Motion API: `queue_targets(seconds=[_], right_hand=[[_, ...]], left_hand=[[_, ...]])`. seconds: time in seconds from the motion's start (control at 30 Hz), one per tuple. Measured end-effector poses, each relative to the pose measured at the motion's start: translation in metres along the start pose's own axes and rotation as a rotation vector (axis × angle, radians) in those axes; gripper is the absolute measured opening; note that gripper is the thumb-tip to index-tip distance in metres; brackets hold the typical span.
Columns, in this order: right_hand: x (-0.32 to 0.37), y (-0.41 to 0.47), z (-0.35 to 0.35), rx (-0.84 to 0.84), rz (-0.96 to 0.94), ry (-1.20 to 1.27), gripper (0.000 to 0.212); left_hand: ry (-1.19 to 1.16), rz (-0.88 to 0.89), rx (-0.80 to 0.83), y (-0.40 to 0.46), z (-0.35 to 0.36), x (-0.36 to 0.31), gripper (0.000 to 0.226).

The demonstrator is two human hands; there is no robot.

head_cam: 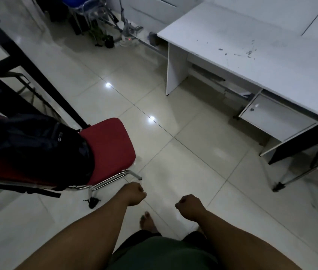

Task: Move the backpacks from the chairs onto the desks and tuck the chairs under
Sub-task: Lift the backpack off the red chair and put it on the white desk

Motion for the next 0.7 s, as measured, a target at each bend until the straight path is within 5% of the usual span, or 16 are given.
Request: queue_targets(seconds=[0.7], right_hand=[[0.054,-0.01,0.101,-0.087,0.08,0.049,0.036]], left_hand=[[0.073,0.123,0.037,-0.023,-0.012,0.083,0.04]])
Point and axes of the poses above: each hand's wrist, its own y-axis towards the middle knuckle, its own z-axis out of the palm, x = y × z, the point moved 8 cm from there along y, towards the middle knuckle, and after that the axes turned 14 degrees about x, right-handed, at the moved point
